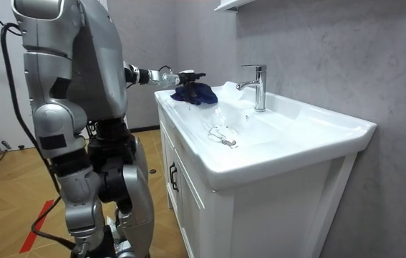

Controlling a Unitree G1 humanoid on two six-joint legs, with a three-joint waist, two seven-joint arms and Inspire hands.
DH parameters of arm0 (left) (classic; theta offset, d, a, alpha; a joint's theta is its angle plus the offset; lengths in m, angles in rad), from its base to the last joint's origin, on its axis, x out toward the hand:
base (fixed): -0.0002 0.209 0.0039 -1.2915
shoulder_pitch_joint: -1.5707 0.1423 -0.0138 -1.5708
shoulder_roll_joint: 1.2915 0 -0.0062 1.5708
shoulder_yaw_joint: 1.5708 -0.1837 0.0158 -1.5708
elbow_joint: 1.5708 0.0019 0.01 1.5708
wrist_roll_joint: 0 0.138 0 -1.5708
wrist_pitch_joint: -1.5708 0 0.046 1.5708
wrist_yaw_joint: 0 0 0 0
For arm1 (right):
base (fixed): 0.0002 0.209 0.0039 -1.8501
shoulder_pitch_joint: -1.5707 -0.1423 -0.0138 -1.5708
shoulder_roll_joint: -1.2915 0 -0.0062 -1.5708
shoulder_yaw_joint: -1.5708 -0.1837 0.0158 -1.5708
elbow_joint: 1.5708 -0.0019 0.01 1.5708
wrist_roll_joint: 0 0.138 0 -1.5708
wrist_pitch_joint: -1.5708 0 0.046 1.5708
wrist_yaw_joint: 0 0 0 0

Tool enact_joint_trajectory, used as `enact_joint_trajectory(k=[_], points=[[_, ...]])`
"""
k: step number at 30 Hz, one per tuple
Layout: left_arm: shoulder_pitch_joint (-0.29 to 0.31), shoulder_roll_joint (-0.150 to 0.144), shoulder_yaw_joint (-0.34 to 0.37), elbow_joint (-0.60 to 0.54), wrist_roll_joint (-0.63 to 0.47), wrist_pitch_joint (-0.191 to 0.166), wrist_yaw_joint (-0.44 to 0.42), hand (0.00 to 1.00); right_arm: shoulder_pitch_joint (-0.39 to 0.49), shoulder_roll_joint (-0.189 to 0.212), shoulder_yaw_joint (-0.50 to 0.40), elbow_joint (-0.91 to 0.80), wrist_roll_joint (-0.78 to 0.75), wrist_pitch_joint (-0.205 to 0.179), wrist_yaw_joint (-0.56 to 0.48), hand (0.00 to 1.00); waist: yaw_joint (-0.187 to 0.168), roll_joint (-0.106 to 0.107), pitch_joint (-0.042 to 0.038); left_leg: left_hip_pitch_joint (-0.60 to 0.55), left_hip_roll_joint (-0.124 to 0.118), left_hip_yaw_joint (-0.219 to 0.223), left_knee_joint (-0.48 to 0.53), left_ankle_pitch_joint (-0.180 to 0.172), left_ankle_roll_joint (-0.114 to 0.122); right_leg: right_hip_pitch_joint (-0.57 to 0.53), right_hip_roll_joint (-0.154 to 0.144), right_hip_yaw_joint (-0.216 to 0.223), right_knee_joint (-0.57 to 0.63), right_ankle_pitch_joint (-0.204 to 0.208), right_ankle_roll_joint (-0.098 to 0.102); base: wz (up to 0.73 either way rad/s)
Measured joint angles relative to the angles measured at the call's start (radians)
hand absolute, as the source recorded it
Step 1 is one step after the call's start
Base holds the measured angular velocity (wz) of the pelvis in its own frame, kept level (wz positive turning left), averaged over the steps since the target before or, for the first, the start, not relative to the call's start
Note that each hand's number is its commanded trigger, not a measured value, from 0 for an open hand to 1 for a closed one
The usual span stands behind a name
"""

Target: Wipe basin

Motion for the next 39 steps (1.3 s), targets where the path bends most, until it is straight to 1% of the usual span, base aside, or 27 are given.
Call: enact_joint_trajectory(k=[3, 5, 8, 12, 15, 16, 18, 20, 26, 28, 31, 32, 34, 37, 39], points=[[-0.009, 0.000, 0.000, 0.034, -0.035, -0.003, 0.003, 0.00, 0.004, 0.000, 0.000, -0.001, 0.012, 0.000, 0.003, 0.00, -0.002, 0.002, 0.0007, -0.002, 0.000, 0.000, -0.001, 0.000, -0.001, -0.003, 0.000, 0.002, 0.008, -0.002, -0.003, 0.00], [-0.009, 0.000, 0.000, 0.037, -0.046, -0.004, 0.003, 0.00, 0.006, 0.000, 0.000, -0.005, 0.012, 0.001, 0.003, 0.00, -0.002, 0.001, 0.0012, -0.004, 0.000, 0.000, -0.003, 0.000, -0.001, -0.004, 0.000, 0.001, 0.009, -0.004, -0.005, 0.00], [-0.009, 0.000, 0.000, 0.038, -0.067, -0.004, 0.004, 0.00, 0.009, 0.000, 0.000, -0.009, 0.011, 0.019, 0.003, 0.00, -0.002, -0.002, 0.0015, -0.006, 0.000, 0.000, -0.003, 0.001, -0.002, -0.007, 0.000, 0.000, 0.007, -0.006, -0.006, 0.00], [-0.009, 0.000, 0.002, 0.039, -0.080, -0.009, 0.007, 0.00, 0.009, 0.000, 0.002, -0.009, 0.011, 0.021, 0.005, 0.00, 0.001, -0.004, 0.0004, -0.010, 0.000, 0.000, -0.001, 0.002, -0.003, -0.013, 0.000, 0.000, 0.009, -0.007, -0.007, 0.00], [-0.009, 0.000, 0.001, 0.042, -0.083, -0.022, 0.007, 0.00, 0.007, 0.000, 0.004, -0.013, 0.011, 0.020, 0.010, 0.00, 0.006, -0.008, -0.0005, -0.013, -0.001, 0.004, 0.001, 0.003, -0.005, -0.020, -0.001, -0.001, 0.009, -0.007, -0.007, 0.00], [-0.009, -0.001, 0.001, 0.047, -0.082, -0.028, 0.007, 0.00, 0.005, 0.000, 0.005, -0.014, 0.011, 0.020, 0.011, 0.00, 0.009, -0.010, -0.0010, -0.013, -0.006, 0.005, 0.003, 0.003, -0.005, -0.019, -0.001, -0.001, 0.008, -0.007, -0.007, 0.00], [-0.010, -0.002, 0.001, 0.052, -0.082, -0.032, 0.005, 0.00, 0.000, 0.000, 0.005, -0.014, 0.011, 0.020, 0.010, 0.00, 0.011, -0.011, -0.0007, -0.014, -0.007, 0.005, 0.005, 0.003, -0.005, -0.019, -0.001, -0.001, 0.006, -0.007, -0.007, 0.00], [-0.010, -0.002, 0.001, 0.052, -0.078, -0.032, -0.002, 0.00, -0.002, 0.000, 0.004, -0.015, 0.008, 0.020, 0.010, 0.00, 0.012, -0.011, -0.0007, -0.013, -0.007, 0.006, 0.006, 0.003, -0.005, -0.020, -0.001, 0.001, 0.006, -0.007, -0.007, 0.00], [-0.010, -0.001, 0.000, 0.060, -0.054, -0.030, -0.058, 0.00, -0.006, 0.000, 0.002, -0.020, -0.031, 0.021, 0.010, 0.00, 0.013, -0.011, -0.0006, -0.012, -0.007, 0.003, 0.007, 0.004, -0.005, -0.017, -0.001, 0.006, 0.007, -0.007, -0.007, 0.00], [-0.016, 0.000, 0.000, 0.068, -0.022, -0.029, -0.083, 0.00, -0.009, -0.001, 0.002, -0.022, -0.051, 0.021, 0.009, 0.00, 0.013, -0.010, 0.0001, -0.011, -0.007, 0.003, 0.006, 0.005, -0.005, -0.014, -0.001, 0.009, 0.007, -0.007, -0.008, 0.00], [-0.030, 0.003, 0.000, 0.104, -0.002, -0.029, -0.100, 0.00, -0.018, -0.002, 0.000, -0.018, -0.052, 0.021, 0.000, 0.00, 0.013, -0.005, 0.0022, 0.002, -0.009, 0.003, -0.002, 0.010, -0.006, -0.006, 0.001, 0.021, 0.007, -0.007, -0.008, -0.03], [-0.031, 0.004, 0.000, 0.110, 0.001, -0.029, -0.105, 0.00, -0.019, -0.002, -0.003, -0.014, -0.051, 0.021, -0.001, 0.00, 0.012, -0.004, 0.0016, 0.007, -0.009, 0.003, -0.006, 0.010, -0.006, -0.003, 0.002, 0.022, 0.007, -0.007, -0.008, -0.05], [-0.045, 0.005, -0.005, 0.138, 0.013, -0.029, -0.112, 0.00, -0.022, -0.006, -0.005, -0.012, -0.051, 0.021, -0.007, 0.00, 0.011, 0.005, 0.0027, 0.007, -0.009, 0.002, -0.008, 0.011, -0.007, -0.004, 0.003, 0.024, 0.007, -0.007, -0.008, 0.00], [-0.061, 0.005, -0.011, 0.171, 0.020, -0.029, -0.130, 0.00, -0.022, -0.013, -0.015, -0.012, -0.051, 0.021, -0.008, 0.00, 0.011, 0.016, 0.0020, 0.009, -0.009, 0.001, -0.010, 0.013, -0.007, -0.003, 0.004, 0.024, 0.007, -0.007, -0.009, 0.00], [-0.064, 0.006, -0.011, 0.179, 0.032, -0.029, -0.135, 0.00, -0.022, -0.014, -0.015, -0.011, -0.051, 0.021, -0.008, 0.00, 0.011, 0.018, 0.0022, 0.009, -0.009, 0.000, -0.010, 0.016, -0.009, -0.004, 0.004, 0.024, 0.007, -0.006, -0.009, 0.00]])
